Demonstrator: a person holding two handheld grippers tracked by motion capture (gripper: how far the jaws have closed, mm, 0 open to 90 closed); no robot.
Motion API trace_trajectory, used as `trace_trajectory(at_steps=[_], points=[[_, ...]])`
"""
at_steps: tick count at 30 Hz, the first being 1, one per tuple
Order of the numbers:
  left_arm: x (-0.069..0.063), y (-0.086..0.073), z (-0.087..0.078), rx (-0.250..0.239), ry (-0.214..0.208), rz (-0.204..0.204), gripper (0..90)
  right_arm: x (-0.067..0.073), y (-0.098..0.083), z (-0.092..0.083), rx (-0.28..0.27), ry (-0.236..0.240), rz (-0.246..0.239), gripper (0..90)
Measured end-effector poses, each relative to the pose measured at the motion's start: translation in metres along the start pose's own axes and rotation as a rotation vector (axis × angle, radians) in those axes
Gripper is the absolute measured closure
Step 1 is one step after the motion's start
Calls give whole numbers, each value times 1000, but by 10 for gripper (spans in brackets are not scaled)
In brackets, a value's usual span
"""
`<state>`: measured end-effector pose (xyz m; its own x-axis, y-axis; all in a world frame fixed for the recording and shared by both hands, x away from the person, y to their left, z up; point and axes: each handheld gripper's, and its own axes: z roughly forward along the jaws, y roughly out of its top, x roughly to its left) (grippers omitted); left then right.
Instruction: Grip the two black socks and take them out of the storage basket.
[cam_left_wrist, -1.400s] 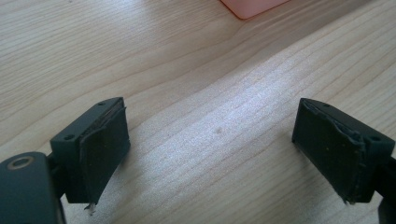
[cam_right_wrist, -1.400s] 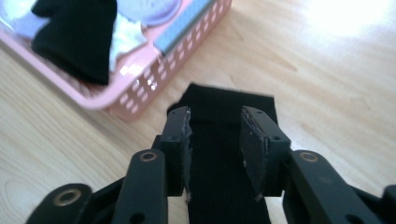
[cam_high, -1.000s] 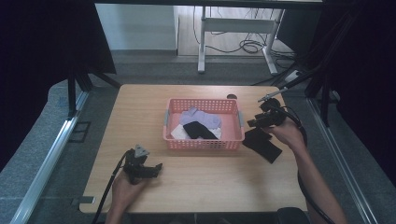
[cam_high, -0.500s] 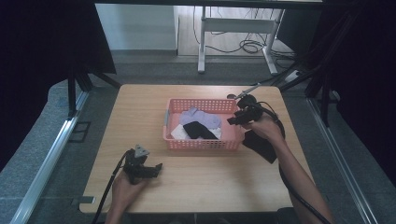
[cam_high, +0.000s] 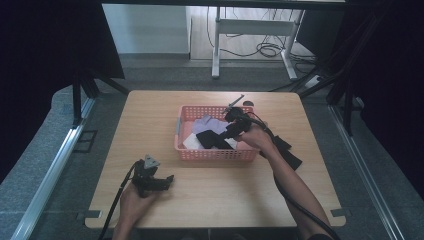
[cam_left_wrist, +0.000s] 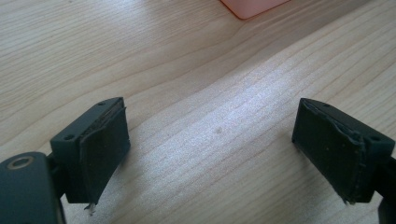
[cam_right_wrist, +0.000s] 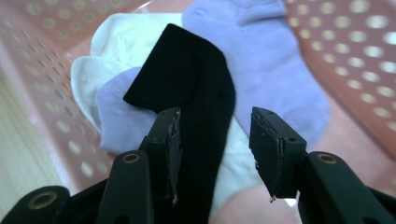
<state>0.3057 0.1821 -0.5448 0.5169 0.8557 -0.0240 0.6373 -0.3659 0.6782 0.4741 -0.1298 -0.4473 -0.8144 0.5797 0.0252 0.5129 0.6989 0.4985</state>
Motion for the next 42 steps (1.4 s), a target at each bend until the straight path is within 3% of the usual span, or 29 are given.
trace_trajectory(at_steps=[6, 10, 11, 12, 13, 14, 15, 16, 18, 23, 27, 35, 42], points=[[0, 0, 0, 0, -1, -1, 106, 2, 7, 32, 49, 6, -17, 521], [0, 0, 0, 0, 0, -2, 106, 3, 8, 43, 72, 3, -22, 525], [0, 0, 0, 0, 0, -2, 106, 3, 8, 46, 80, 1, -27, 544], [0, 0, 0, 0, 0, -2, 106, 4, 9, 51, 101, -8, -33, 626], [0, 0, 0, 0, 0, -2, 106, 4, 9, 51, 101, -8, -33, 626], [0, 0, 0, 0, 0, -1, 106, 6, 9, 52, 120, 1, -37, 730], [0, 0, 0, 0, 0, -1, 106, 6, 9, 52, 120, 1, -37, 730], [0, 0, 0, 0, 0, -1, 106, 8, 10, 53, 130, -10, -58, 828], [0, 0, 0, 0, 0, -1, 106, 9, 10, 52, 126, -14, -60, 843], [0, 0, 0, 1, 0, 0, 106, 7, 12, 34, 85, -5, -52, 860], [0, 0, 0, 1, 0, 0, 106, 5, 15, 8, 18, 8, -41, 860], [0, 0, 0, -1, -1, -2, 106, 7, 19, -27, -41, 2, -46, 861], [0, 0, 0, -4, 1, -5, 106, 7, 22, -47, -74, -7, -45, 862]])
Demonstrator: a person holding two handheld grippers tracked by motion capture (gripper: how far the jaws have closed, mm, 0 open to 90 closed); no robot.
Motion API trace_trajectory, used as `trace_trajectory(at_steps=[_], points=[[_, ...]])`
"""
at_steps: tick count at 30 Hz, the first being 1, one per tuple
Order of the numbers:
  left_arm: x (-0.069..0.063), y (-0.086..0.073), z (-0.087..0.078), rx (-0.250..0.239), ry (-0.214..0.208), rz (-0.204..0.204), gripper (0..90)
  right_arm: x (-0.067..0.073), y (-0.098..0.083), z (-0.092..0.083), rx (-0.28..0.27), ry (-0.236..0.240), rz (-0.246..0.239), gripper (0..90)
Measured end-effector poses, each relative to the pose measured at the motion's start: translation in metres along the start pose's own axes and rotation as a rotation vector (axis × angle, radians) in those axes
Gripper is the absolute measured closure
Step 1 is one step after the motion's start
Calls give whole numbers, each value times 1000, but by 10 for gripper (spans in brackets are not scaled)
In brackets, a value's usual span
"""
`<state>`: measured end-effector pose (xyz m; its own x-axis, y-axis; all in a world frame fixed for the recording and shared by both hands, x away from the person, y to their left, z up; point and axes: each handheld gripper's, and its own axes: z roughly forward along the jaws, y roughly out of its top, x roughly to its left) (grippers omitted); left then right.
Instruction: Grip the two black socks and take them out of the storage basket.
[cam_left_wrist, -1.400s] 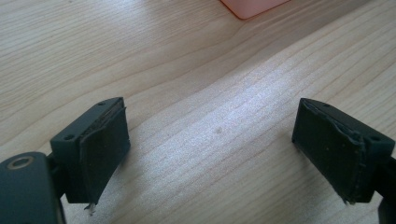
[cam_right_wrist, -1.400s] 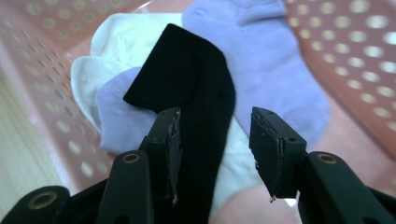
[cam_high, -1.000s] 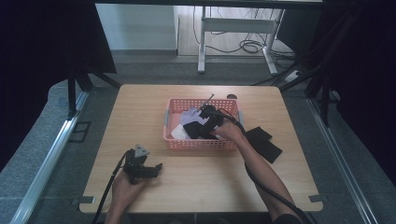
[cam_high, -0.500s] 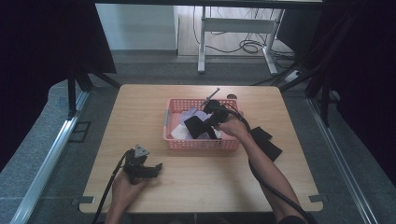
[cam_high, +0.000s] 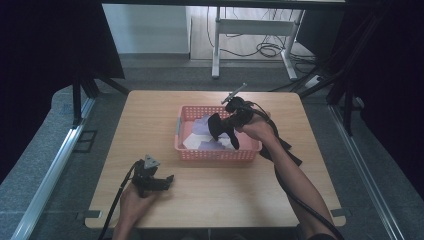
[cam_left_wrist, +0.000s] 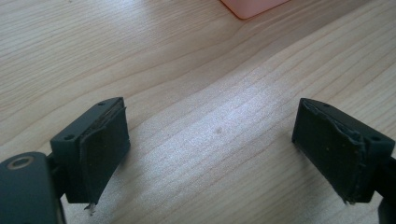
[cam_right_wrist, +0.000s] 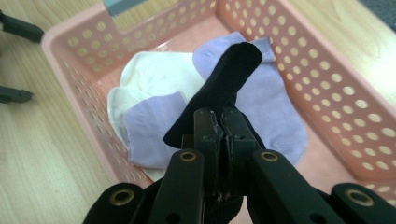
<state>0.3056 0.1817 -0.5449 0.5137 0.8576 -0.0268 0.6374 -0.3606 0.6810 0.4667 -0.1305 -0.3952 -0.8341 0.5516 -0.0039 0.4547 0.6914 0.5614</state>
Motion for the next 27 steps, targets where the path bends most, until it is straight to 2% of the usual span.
trace_trajectory(at_steps=[10, 15, 17, 27], points=[[0, 0, 0, 1, 0, 5, 106, -5, 2, -35, -46, -29, 10, 863], [0, 0, 0, 1, 0, 5, 106, -7, 1, -46, -58, -37, 17, 863], [0, 0, 0, 1, 0, 5, 106, -10, -1, -56, -69, -44, 23, 863], [0, 0, 0, 3, 0, 6, 106, -19, -14, -82, -87, -67, 55, 862]])
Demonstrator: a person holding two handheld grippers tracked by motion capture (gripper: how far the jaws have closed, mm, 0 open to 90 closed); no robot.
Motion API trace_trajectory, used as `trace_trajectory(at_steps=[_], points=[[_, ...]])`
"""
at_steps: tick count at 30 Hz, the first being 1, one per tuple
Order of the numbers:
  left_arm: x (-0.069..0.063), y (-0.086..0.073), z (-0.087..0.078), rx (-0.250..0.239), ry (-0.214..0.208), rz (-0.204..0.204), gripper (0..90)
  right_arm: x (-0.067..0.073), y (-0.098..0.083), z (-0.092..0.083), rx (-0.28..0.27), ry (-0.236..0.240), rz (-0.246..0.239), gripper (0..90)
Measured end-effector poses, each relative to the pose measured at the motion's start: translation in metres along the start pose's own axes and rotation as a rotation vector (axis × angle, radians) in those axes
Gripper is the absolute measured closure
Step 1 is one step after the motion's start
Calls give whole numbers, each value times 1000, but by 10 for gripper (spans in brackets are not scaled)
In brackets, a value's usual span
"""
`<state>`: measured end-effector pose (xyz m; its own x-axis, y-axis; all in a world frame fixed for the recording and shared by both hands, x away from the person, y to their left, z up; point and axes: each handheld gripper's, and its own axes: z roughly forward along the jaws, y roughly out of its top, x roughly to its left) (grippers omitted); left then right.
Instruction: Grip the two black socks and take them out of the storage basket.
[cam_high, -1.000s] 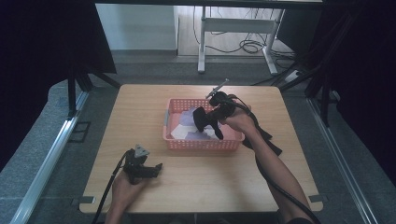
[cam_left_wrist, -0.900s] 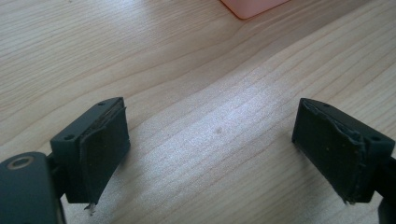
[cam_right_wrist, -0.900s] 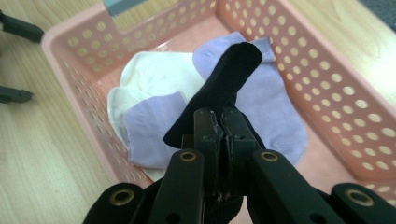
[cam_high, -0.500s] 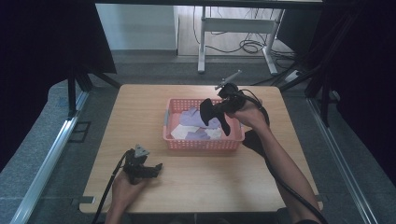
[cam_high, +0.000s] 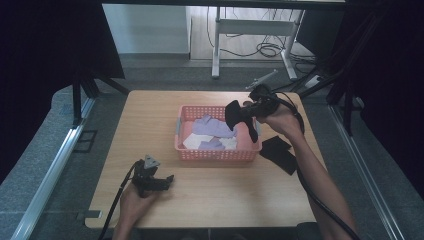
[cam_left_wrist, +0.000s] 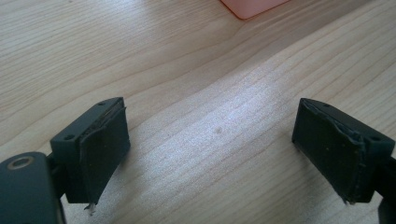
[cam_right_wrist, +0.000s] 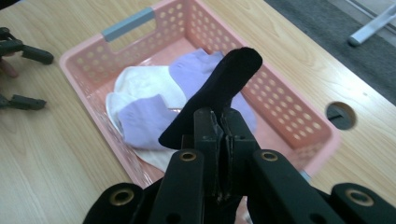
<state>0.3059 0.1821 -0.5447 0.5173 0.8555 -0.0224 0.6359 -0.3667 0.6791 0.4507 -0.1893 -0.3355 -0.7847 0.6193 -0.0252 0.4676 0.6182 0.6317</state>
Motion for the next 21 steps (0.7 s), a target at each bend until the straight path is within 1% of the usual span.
trace_trajectory(at_steps=[1, 2, 9, 10, 11, 13, 15, 17, 18, 21], points=[[0, 0, 0, 0, 0, 0, 106, -4, -3, -7, -6, -7, 9, 862], [0, 0, 0, 0, 0, 0, 106, -4, -3, -7, -6, -7, 9, 862], [0, 0, 0, -2, -1, -2, 106, -16, -16, -30, -24, -42, 33, 861], [0, 0, 0, -1, -1, -2, 106, -20, -20, -36, -28, -50, 39, 861], [0, 0, 0, -1, -1, -2, 107, -20, -20, -36, -28, -50, 39, 861], [0, 0, 0, -1, -1, -2, 106, -25, -26, -45, -33, -68, 53, 861], [0, 0, 0, -1, -1, -2, 106, -26, -29, -48, -34, -73, 56, 861], [0, 0, 0, -1, 0, -1, 106, -31, -36, -55, -32, -91, 71, 860], [0, 0, 0, -1, 0, -1, 106, -31, -36, -55, -32, -91, 71, 860], [0, 0, 0, -2, -1, 0, 106, -36, -46, -60, -32, -105, 85, 860]])
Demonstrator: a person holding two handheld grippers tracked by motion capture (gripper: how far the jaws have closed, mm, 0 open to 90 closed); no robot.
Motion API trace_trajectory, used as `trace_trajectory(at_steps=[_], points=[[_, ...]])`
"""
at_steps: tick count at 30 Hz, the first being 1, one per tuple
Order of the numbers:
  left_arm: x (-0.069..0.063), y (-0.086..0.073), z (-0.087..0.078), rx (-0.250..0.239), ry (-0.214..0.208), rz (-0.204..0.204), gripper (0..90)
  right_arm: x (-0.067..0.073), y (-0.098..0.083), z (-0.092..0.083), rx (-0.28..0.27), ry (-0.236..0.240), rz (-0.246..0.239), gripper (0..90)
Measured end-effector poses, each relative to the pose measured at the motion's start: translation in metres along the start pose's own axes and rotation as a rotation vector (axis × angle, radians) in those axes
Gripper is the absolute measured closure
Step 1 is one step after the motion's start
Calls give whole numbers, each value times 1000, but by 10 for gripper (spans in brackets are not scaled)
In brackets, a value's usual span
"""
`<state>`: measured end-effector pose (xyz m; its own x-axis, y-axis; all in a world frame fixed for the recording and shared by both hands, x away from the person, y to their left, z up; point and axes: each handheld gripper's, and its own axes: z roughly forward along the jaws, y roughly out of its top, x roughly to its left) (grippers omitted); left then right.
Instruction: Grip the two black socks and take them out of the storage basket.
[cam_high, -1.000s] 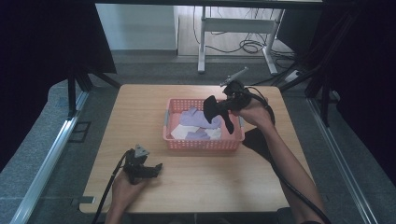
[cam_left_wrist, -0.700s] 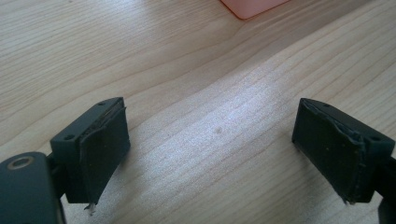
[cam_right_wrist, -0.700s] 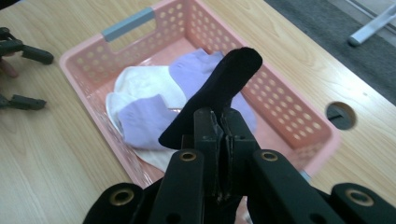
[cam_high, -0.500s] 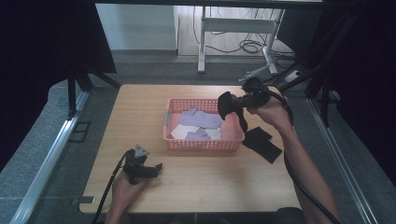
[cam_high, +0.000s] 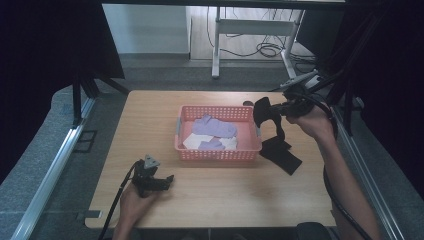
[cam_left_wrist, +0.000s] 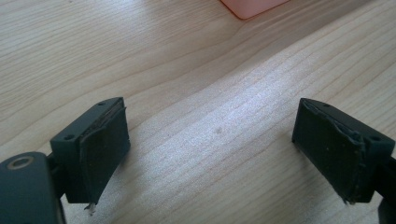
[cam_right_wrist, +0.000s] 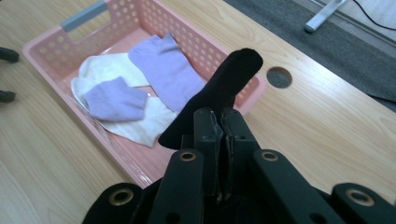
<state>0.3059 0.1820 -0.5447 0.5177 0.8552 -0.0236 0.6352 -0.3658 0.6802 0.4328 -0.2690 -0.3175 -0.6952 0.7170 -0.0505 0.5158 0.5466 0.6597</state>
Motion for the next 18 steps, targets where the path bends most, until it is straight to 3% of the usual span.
trace_trajectory(at_steps=[10, 18], points=[[0, 0, 0, 2, 0, -4, 106, -20, -37, -1, 28, -47, 67, 858], [0, 0, 0, 5, 0, -2, 106, -29, -73, 25, 85, -65, 114, 857]])
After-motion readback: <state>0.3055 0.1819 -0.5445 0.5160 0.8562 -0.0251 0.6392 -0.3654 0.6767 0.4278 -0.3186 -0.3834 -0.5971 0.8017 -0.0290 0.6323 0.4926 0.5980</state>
